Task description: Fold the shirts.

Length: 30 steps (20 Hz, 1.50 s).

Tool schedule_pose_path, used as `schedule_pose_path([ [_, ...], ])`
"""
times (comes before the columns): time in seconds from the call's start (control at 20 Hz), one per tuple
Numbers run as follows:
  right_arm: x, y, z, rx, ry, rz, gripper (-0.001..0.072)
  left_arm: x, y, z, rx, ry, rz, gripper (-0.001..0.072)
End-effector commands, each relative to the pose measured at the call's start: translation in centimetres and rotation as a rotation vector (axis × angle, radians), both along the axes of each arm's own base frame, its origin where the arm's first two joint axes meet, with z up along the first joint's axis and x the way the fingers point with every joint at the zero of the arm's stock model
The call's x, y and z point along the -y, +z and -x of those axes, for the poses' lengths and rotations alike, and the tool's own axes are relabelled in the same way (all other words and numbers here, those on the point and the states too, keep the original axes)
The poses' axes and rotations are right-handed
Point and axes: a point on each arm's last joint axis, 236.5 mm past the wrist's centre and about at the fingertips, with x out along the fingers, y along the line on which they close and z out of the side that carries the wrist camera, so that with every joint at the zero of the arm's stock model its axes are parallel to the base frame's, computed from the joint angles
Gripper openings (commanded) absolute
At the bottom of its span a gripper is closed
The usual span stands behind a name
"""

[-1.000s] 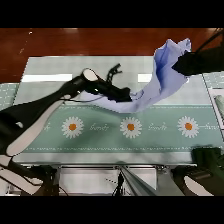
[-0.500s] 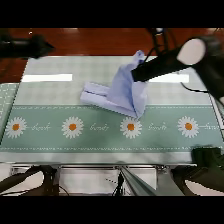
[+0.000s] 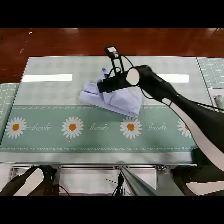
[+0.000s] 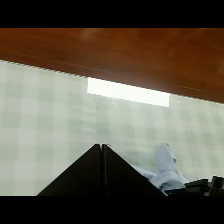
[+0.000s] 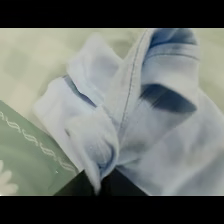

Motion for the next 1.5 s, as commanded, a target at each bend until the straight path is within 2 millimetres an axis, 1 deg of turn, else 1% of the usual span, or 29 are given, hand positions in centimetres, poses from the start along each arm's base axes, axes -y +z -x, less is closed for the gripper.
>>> schedule_pose_path([
  [0.0, -3.2, -0.5, -0.6, 0.015, -0.043, -0.108, 0.0214, 1.6, -0.6, 0.7, -0.021, -0.042, -0.001, 0.002],
  [0.05, -3.6, -0.3, -0.8, 0.009, -0.057, -0.135, 0.0413, 2.0, -1.2, 0.6, -0.032, -0.054, 0.004, 0.002],
  [0.1, -3.7, 0.0, -0.9, 0.014, -0.06, -0.146, 0.0492, 2.4, -1.9, 0.6, -0.047, -0.065, 0.008, 0.002],
  [0.2, -3.5, 0.5, -0.8, 0.026, -0.048, -0.145, 0.0495, 2.8, -3.3, 0.5, -0.078, -0.08, 0.015, 0.002],
  [0.25, -3.1, 1.0, -0.8, 0.03, -0.041, -0.138, 0.0495, 2.8, -4.2, 0.4, -0.096, -0.081, 0.019, 0.002],
  [0.3, -2.4, 1.4, -0.6, 0.026, -0.027, -0.121, 0.0494, 2.7, -5.0, 0.3, -0.107, -0.086, 0.016, 0.002],
  [0.35, -1.0, 1.7, -0.3, 0.016, -0.008, -0.08, 0.0494, 2.7, -6.0, 0.3, -0.129, -0.085, 0.02, 0.002],
  [0.4, 1.2, 1.6, 0.1, 0.006, 0.018, 0.002, 0.0494, 2.6, -6.8, 0.2, -0.148, -0.085, 0.028, 0.002],
  [0.45, 4.3, 1.2, 0.6, -0.007, 0.043, 0.118, 0.0493, 2.6, -7.5, 0.1, -0.165, -0.086, 0.035, 0.0021],
  [0.5, 8.9, 0.4, 1.1, -0.035, 0.058, 0.286, 0.0493, 2.5, -8.1, 0.0, -0.18, -0.086, 0.041, 0.0021],
  [0.6, 20.5, -0.9, 2.6, -0.168, 0.022, 0.658, 0.0493, 2.4, -9.0, -0.3, -0.201, -0.086, 0.049, 0.0021],
  [0.65, 25.6, -1.2, 3.6, -0.262, -0.029, 0.774, 0.0493, 2.4, -9.1, -0.4, -0.205, -0.086, 0.051, 0.0021],
  [0.7, 29.1, -1.9, 4.8, -0.368, -0.087, 0.788, 0.0493, 2.4, -9.2, -0.4, -0.206, -0.086, 0.051, 0.0021],
  [0.75, 30.4, -3.1, 5.8, -0.457, -0.146, 0.7, 0.0494, 2.4, -9.2, -0.4, -0.207, -0.087, 0.051, 0.0021],
  [0.8, 30.0, -4.5, 6.5, -0.54, -0.212, 0.53, 0.0495, 2.5, -9.2, -0.3, -0.211, -0.09, 0.052, 0.0021],
  [0.85, 28.3, -5.6, 6.7, -0.606, -0.273, 0.322, 0.0539, 2.6, -9.3, -0.2, -0.215, -0.094, 0.051, 0.0021],
  [0.9, 26.7, -6.1, 6.3, -0.642, -0.325, 0.135, 0.0611, 2.5, -9.3, -0.2, -0.215, -0.094, 0.051, 0.0021],
  [0.95, 25.1, -6.3, 5.6, -0.652, -0.36, -0.021, 0.0611, 2.5, -9.3, -0.2, -0.214, -0.094, 0.052, 0.0021],
  [1.0, 24.1, -6.7, 4.8, -0.645, -0.399, -0.134, 0.0611, 2.6, -9.3, -0.2, -0.215, -0.094, 0.052, 0.0021],
  [1.1, 23.1, -8.0, 4.1, -0.633, -0.475, -0.221, 0.0611, 2.6, -9.3, -0.2, -0.215, -0.094, 0.052, 0.0021],
  [1.2, 21.6, -9.1, 3.9, -0.599, -0.493, -0.245, 0.0611, 2.6, -9.3, -0.2, -0.215, -0.094, 0.051, 0.0021],
  [1.35, 19.1, -10.0, 3.0, -0.512, -0.507, -0.232, 0.0609, 2.6, -9.3, -0.2, -0.206, -0.107, 0.035, 0.0021],
  [1.45, 16.9, -10.3, 2.4, -0.506, -0.531, -0.275, 0.0604, 2.6, -9.3, -0.2, -0.206, -0.107, 0.035, 0.0021],
])
